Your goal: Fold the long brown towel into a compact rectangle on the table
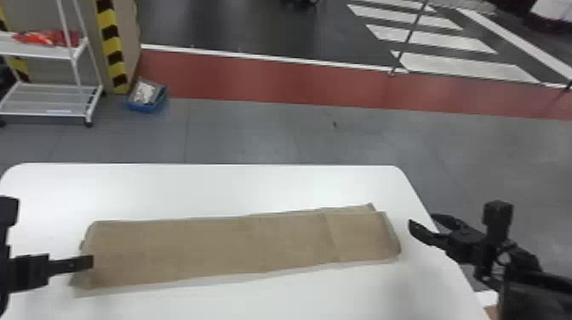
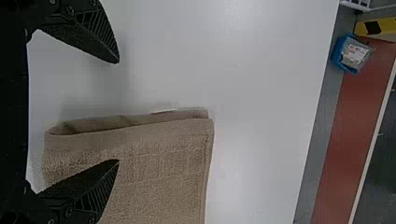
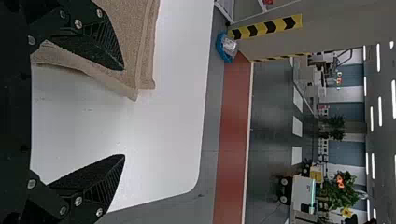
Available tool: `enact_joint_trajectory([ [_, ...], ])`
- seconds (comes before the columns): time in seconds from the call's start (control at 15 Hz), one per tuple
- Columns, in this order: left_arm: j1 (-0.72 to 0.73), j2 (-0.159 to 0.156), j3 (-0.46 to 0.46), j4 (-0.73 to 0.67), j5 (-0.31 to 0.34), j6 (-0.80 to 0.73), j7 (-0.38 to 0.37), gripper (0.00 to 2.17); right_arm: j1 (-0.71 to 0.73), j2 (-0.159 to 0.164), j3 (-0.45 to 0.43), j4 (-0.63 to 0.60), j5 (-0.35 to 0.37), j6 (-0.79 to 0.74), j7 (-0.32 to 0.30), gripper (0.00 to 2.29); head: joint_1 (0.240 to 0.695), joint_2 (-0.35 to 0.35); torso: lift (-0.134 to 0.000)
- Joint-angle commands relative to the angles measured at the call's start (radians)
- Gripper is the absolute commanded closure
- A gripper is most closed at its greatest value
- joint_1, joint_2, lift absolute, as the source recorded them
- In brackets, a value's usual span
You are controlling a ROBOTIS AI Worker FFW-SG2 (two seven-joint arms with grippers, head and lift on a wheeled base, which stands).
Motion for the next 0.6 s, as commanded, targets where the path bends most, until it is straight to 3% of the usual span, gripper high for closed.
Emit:
enact_joint_trajectory([
  [0.0, -0.002, 0.001, -0.004, 0.005, -0.019, -0.006, 0.018, 0.14, 0.001, 0.000, -0.001, 0.000, -0.003, -0.006, 0.001, 0.25, 0.695, -0.251, 0.000],
  [0.27, -0.008, 0.002, -0.018, 0.017, -0.034, -0.010, 0.018, 0.20, 0.003, 0.002, -0.001, 0.000, -0.005, -0.009, 0.001, 0.25, 0.695, -0.239, 0.000],
  [0.53, -0.005, 0.002, -0.021, -0.021, -0.028, 0.076, -0.004, 0.75, 0.003, 0.002, -0.002, -0.001, -0.008, -0.009, 0.001, 0.25, 0.695, -0.244, 0.000],
])
